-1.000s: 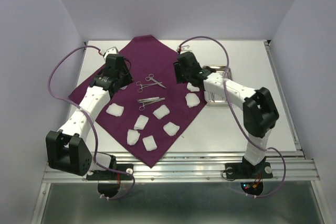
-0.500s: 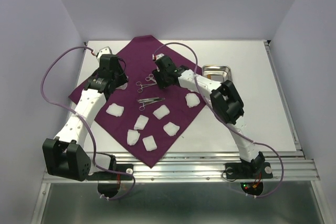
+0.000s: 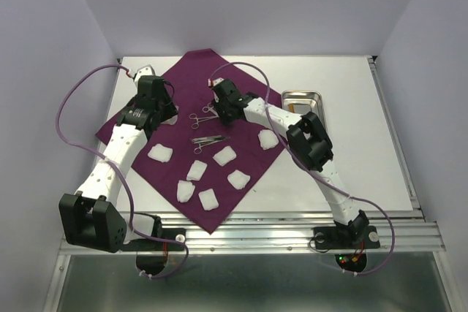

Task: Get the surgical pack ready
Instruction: Pick up the medical item from the surgical kit, then place the medical item in the container, then pick up the medical item from the surgical kit.

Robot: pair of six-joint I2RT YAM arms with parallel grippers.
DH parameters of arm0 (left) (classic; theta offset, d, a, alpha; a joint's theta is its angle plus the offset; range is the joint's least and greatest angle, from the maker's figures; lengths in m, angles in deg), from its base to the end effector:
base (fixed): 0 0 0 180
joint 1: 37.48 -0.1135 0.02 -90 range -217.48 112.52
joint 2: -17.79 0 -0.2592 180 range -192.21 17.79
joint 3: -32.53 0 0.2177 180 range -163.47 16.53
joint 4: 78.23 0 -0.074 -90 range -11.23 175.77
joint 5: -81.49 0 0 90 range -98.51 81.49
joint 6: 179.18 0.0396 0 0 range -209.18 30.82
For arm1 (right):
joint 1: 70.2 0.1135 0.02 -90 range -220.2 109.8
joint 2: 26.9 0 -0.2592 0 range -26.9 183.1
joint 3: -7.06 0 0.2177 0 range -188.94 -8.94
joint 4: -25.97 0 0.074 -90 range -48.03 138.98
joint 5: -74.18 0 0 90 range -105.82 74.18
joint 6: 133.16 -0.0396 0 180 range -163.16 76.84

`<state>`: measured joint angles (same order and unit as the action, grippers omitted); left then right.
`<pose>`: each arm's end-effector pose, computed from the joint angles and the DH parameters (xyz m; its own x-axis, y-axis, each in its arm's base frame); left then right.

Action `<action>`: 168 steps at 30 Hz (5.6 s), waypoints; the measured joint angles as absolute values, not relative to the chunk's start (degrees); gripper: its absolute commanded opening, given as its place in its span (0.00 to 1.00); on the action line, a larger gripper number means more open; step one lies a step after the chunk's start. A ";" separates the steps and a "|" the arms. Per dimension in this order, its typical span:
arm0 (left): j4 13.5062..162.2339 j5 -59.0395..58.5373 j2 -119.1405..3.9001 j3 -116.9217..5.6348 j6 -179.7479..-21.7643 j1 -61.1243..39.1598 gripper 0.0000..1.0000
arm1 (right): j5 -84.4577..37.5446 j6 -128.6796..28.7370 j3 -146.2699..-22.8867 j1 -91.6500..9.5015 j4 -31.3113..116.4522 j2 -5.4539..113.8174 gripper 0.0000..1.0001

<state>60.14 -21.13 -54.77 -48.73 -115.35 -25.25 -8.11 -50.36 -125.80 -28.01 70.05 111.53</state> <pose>0.2482 -0.0449 0.3325 -0.4889 -0.3344 -0.8057 -0.2096 0.9416 -0.2636 0.3769 0.3345 0.1781 -0.6356 -0.4085 -0.6552 -0.5257 0.8505 -0.0203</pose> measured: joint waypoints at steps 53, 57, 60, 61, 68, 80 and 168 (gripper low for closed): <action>60.20 -20.72 -54.77 -48.73 -113.65 -25.60 0.50 | 0.87 -58.62 -71.75 -49.67 63.17 59.73 0.01; 60.20 -20.59 -54.77 -48.73 -113.65 -25.60 0.50 | 0.02 -59.06 -67.93 -51.13 62.47 59.86 0.01; 60.20 -20.59 -54.77 -48.73 -113.67 -25.60 0.50 | -0.59 -59.28 -66.90 -51.76 61.81 60.76 0.01; 60.18 -20.59 -54.77 -48.73 -113.67 -25.60 0.50 | -0.83 -59.34 -66.77 -51.90 61.07 61.44 0.01; 60.20 -20.54 -54.44 -48.73 -113.67 -25.60 0.50 | -1.95 -59.45 -64.80 -53.38 58.12 65.52 0.01; 60.20 -20.50 -54.33 -48.73 -113.67 -25.60 0.50 | -2.19 -59.52 -63.53 -55.24 56.67 67.21 0.31; 59.00 -20.54 -52.32 -48.40 -113.62 -31.22 0.50 | -16.18 -41.40 -123.79 -25.56 67.06 111.03 0.10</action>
<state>59.00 -20.54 -52.32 -48.40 -113.62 -31.22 -16.18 -41.40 -123.79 -25.56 67.06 111.03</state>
